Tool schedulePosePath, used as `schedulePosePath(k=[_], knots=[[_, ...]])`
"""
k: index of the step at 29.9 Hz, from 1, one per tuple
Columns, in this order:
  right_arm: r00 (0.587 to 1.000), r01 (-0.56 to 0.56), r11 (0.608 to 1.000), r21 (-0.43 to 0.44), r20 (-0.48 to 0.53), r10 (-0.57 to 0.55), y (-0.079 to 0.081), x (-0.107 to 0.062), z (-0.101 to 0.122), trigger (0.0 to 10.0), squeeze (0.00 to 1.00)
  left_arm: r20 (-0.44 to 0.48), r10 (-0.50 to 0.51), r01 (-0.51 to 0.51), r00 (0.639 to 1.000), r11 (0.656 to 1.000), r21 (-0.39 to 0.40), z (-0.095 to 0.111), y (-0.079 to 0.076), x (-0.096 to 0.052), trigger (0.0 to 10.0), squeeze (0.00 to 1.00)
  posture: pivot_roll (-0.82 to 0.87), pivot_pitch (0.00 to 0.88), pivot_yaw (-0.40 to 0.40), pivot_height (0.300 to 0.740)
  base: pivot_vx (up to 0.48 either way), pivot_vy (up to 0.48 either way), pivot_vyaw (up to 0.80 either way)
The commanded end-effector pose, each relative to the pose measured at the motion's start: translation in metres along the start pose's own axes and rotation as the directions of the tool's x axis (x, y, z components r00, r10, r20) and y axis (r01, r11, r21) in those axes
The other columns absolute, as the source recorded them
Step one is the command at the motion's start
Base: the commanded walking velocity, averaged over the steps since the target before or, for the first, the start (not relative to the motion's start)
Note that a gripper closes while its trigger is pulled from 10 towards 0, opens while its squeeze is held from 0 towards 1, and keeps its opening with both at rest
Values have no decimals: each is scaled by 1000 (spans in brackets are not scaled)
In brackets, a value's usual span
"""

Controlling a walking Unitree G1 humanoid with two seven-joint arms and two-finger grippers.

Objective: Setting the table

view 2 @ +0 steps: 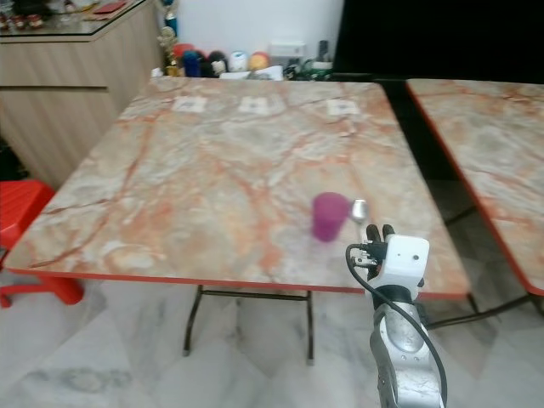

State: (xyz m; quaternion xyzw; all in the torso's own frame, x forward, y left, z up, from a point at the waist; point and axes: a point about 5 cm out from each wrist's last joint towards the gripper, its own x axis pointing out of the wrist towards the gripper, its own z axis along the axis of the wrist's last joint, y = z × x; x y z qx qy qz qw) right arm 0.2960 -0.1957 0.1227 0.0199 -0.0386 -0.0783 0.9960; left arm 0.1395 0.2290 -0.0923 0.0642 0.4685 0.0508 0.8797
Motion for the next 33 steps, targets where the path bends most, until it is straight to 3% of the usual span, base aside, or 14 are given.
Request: schedulePosePath(k=[1, 3, 4, 5, 6, 17, 18, 19, 22, 23, 33], knots=[[1000, 17, 1000, -1, 0, -17, -4, 1, 2, 10000, 0, -18, -1, 1, 1000, 1000, 7, -5, 1, -1, 10000, 0, -12, 125, -37, 740, 0, 0, 0], [1000, 16, 1000, -6, -5, -16, -4, 3, 2, 10000, 0, -17, -1, 1, 1000, 1000, 11, -5, 1, -1, 10000, 0, -13, 124, -36, 740, 0, 0, 0], [1000, 19, 1000, -11, -20, -19, -4, 6, 1, 10000, 863, -16, 0, 1, 1000, 1000, 11, -4, 2, -1, 10000, 0, -13, 124, -36, 740, 0, 0, 0], [1000, 19, 1000, -11, -20, -19, -4, 6, 1, 10000, 863, -16, 0, 1, 1000, 1000, 11, -4, 2, -1, 10000, 0, -13, 124, -36, 740, 0, 0, 0], [999, 16, 1000, -4, -29, -16, -3, 9, 0, 10000, 1000, -14, 0, 0, 1000, 1000, 10, -3, 2, -1, 10000, 0, -11, 123, -37, 740, 0, 0, 0], [997, -59, 998, 1, -42, 59, 11, 16, 1, 10000, 1000, -10, -2, 2, 1000, 1000, -1, -1, -1, 0, 10000, 0, -9, 112, -41, 740, 0, 0, 0], [997, -67, 998, -2, -44, 67, 12, 16, 1, 10000, 639, -9, -3, 3, 1000, 1000, -4, 0, -1, 0, 10000, 0, -9, 112, -41, 740, 0, 0, 0], [997, -72, 997, -1, -43, 72, 13, 16, 1, 10000, 0, -9, -3, 3, 1000, 1000, -7, 0, -2, 0, 10000, 0, -10, 109, -41, 740, 0, 0, 0], [995, -85, 996, -3, -50, 85, 15, 16, -1, 10000, 0, -8, -3, 3, 1000, 1000, -13, 0, -1, 0, 10000, 0, -10, 106, -42, 740, 0, 0, 0], [994, -100, 995, 8, -53, 100, 17, 17, -2, 10000, 1000, -8, -4, 4, 1000, 1000, -12, 0, -2, 0, 10000, 0, -10, 105, -42, 740, 0, 0, 0], [983, -160, 987, 8, -93, 160, 28, 21, -8, 10000, 1000, -11, -8, 8, 1000, 1000, -22, -2, 0, 0, 10000, 0, -5, 111, -47, 740, 0, 0, 0]])
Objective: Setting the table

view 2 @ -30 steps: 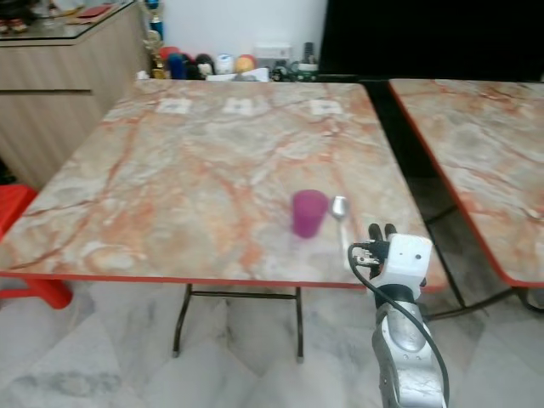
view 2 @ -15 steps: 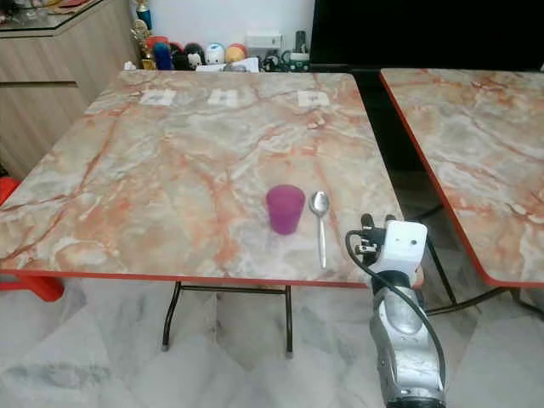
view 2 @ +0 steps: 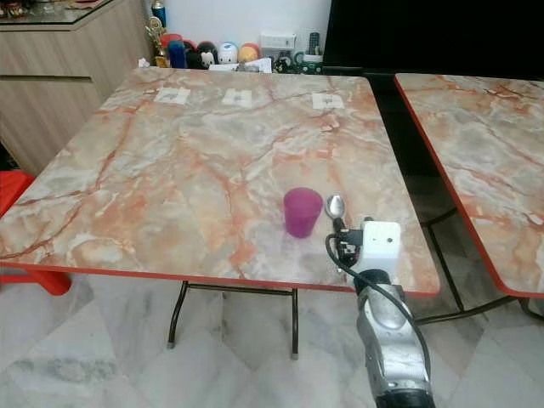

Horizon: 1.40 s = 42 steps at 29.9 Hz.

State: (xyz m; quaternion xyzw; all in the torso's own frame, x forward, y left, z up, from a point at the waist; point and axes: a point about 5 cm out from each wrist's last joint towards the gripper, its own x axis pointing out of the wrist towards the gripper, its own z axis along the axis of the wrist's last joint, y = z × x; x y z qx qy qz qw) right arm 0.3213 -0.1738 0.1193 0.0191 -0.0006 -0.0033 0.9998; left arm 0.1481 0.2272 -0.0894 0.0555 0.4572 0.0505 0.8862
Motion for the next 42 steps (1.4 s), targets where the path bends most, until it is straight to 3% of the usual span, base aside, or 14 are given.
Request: schedulePosePath(k=[1, 2, 17, 32, 42], knots=[[1000, -13, 1000, 3, -15, 13, 2, 1, -2, 10000, 1000, -36, 0, 0, 999, 1000, -5, -11, 2, -3, 10000, 0, -5, 111, -47, 740, 0, 0, 0], [1000, -15, 1000, 1, -13, 15, 3, 1, -1, 10000, 0, -39, 0, -1, 999, 1000, -9, -12, 2, -3, 10000, 0, -5, 117, -47, 740, 0, 0, 0], [1000, 21, 1000, 4, -1, -21, -3, -1, -1, 10000, 0, -45, -9, 8, 999, 1000, -6, -15, -2, -4, 10000, 0, -9, 126, -45, 740, 0, 0, 0], [999, 34, 999, 20, 34, -34, -4, -2, 3, 10000, 0, -37, -10, 10, 999, 1000, 15, -14, -3, -3, 10000, 0, -10, 108, -41, 740, 293, 0, 0], [983, 143, 988, 57, 112, -149, -16, -10, 8, 10000, 0, -32, -12, 12, 999, 1000, 20, -13, -2, -3, 10000, 0, -12, 107, -42, 740, 0, 0, 0]])
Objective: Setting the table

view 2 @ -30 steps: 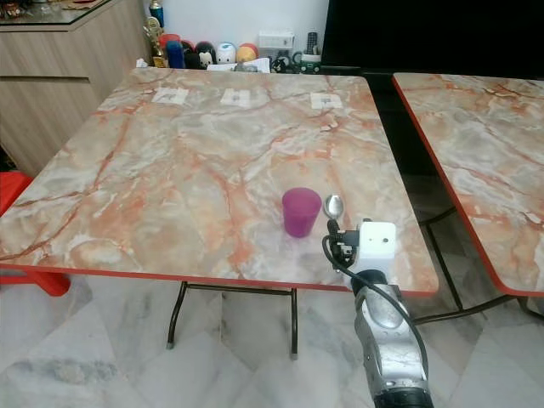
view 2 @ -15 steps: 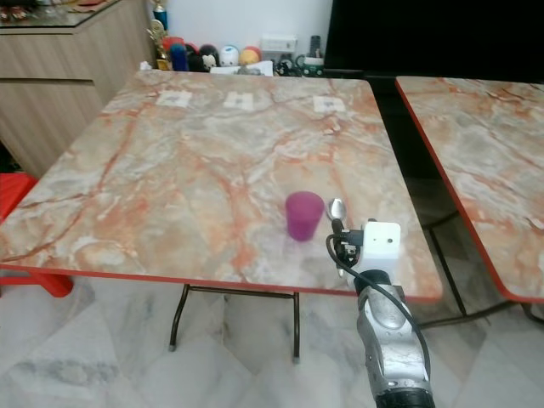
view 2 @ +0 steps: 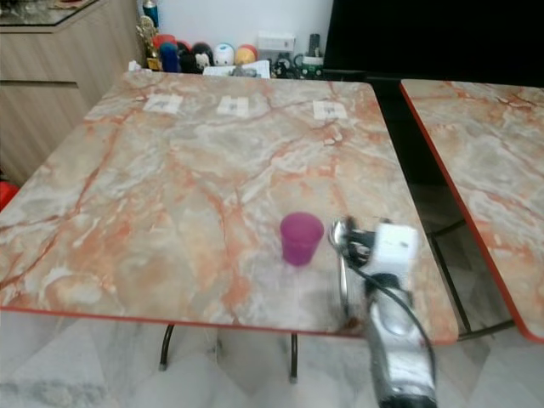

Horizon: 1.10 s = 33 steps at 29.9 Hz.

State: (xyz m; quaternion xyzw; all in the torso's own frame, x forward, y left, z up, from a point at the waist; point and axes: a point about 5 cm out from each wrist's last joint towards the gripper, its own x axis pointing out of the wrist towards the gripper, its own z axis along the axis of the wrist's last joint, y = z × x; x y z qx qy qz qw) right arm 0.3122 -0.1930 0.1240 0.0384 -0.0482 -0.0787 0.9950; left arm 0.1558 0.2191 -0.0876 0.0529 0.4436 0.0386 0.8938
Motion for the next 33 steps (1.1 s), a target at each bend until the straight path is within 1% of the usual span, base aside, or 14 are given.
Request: schedulePosePath(k=[1, 5, 7, 10, 12, 14, 15, 19, 21, 22, 26, 28, 30, 33], knots=[[1000, -8, 1000, 16, 22, 8, 3, -3, 2, 10000, 0, -65, 10, -9, 998, 1000, 16, -20, 5, -6, 10000, 0, -13, 110, -42, 740, 0, 0, 0], [1000, -31, 999, 7, -3, 31, 5, -4, -1, 10000, 0, -67, 8, -7, 998, 1000, 19, -20, 5, -6, 10000, 0, -14, 116, -43, 740, 0, 0, 0], [998, -45, 999, -12, -45, 45, 6, -4, -6, 10000, 0, -67, 7, -6, 998, 1000, 18, -20, 5, -6, 10000, 0, -12, 120, -44, 740, 0, 0, 0], [996, -49, 999, 3, -72, 49, 7, -4, -9, 10000, 0, -68, 6, -4, 998, 1000, 19, -20, 4, -6, 10000, 0, -12, 123, -45, 740, 0, 0, 0], [988, -74, 996, -46, -142, 67, 10, -3, -18, 10000, 0, -68, 0, 2, 998, 1000, 24, -21, 2, -6, 10000, 0, -13, 127, -45, 740, 0, 0, 0], [981, -93, 995, -39, -176, 85, 12, -2, -22, 10000, 0, -68, -2, 4, 998, 1000, 25, -21, 1, -6, 10000, 0, -13, 130, -44, 740, 0, 0, 0], [974, -110, 993, -50, -206, 98, 14, -2, -25, 10000, 0, -69, -3, 5, 998, 1000, 24, -21, 0, -6, 10000, 0, -13, 130, -44, 740, 0, 0, 0], [960, -154, 987, -40, -242, 140, 20, 2, -28, 10000, 0, -69, -7, 9, 998, 1000, 26, -23, -2, -6, 10000, 0, -8, 133, -44, 740, 0, 0, 0], [951, -192, 980, -42, -254, 176, 26, 7, -28, 10000, 0, -71, -8, 9, 997, 1000, 26, -24, -2, -7, 10000, 0, -7, 134, -45, 740, 0, 0, 0], [951, -192, 980, -42, -254, 176, 26, 7, -28, 10000, 0, -71, -8, 9, 997, 1000, 26, -24, -2, -7, 10000, 0, -7, 134, -45, 740, 0, 0, 0], [927, -230, 972, -48, -315, 204, 33, 13, -36, 10000, 0, -76, -11, 13, 997, 999, 31, -27, -2, -8, 10000, 0, -5, 128, -43, 740, 0, 0, 0], [925, -228, 973, -39, -321, 204, 34, 14, -37, 10000, 0, -77, -11, 14, 997, 999, 32, -27, -2, -8, 10000, 0, -2, 128, -44, 740, 0, 0, 0], [925, -210, 978, -10, -327, 195, 35, 15, -37, 10000, 0, -77, -11, 13, 997, 999, 31, -27, -2, -8, 10000, 0, 2, 124, -46, 740, 0, 0, 0], [928, -213, 977, -17, -317, 196, 36, 15, -35, 10000, 0, -78, -9, 11, 997, 999, 32, -25, -1, -7, 10000, 0, 2, 122, -46, 740, 0, 0, 0]])
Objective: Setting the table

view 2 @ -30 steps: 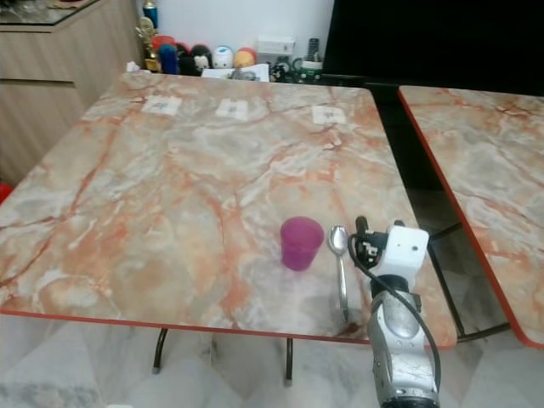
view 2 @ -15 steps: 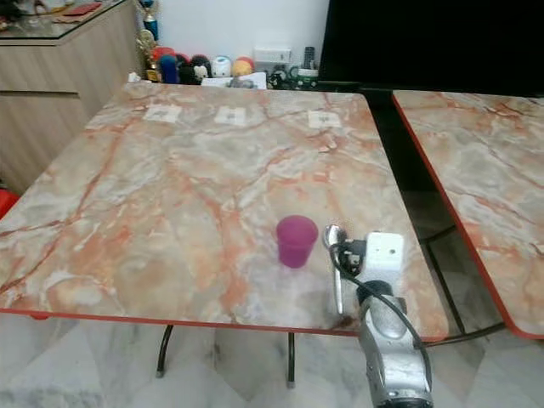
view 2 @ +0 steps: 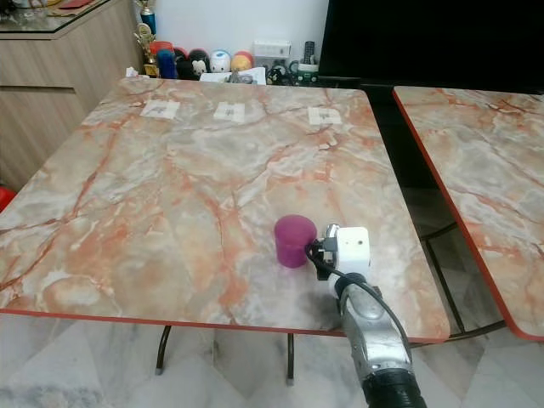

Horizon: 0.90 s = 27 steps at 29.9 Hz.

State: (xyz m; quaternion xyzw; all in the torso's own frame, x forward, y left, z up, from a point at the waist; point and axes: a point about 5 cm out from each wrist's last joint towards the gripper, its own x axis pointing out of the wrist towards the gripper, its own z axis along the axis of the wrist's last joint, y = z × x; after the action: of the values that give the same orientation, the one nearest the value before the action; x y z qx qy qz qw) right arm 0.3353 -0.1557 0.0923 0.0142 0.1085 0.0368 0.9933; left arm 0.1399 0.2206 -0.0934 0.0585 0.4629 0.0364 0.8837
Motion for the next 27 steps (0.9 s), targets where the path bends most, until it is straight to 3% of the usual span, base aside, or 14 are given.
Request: schedulePosePath(k=[1, 12, 23, 27], knots=[[1000, 13, 1000, 13, 1, -13, -2, 0, 1, 10000, 0, -35, -9, 10, 999, 1000, 19, -9, -2, -2, 10000, 0, 2, 122, -46, 740, 0, 0, 0], [995, 2, 1000, -3, -98, -2, -4, -1, -17, 10000, 0, -34, -12, 12, 999, 1000, 20, -7, -3, -1, 10000, 0, -1, 137, -47, 740, 0, 0, 0], [992, 29, 1000, -4, -119, -29, -6, -2, -20, 10000, 0, -43, -7, 8, 999, 1000, 18, -11, -1, -3, 10000, 0, 4, 145, -47, 740, 0, 0, 0], [982, 9, 1000, -28, -191, -14, -5, -5, -31, 10000, 0, -46, -9, 10, 999, 1000, 21, -12, -2, -3, 10000, 0, 3, 147, -46, 740, 0, 0, 0]])
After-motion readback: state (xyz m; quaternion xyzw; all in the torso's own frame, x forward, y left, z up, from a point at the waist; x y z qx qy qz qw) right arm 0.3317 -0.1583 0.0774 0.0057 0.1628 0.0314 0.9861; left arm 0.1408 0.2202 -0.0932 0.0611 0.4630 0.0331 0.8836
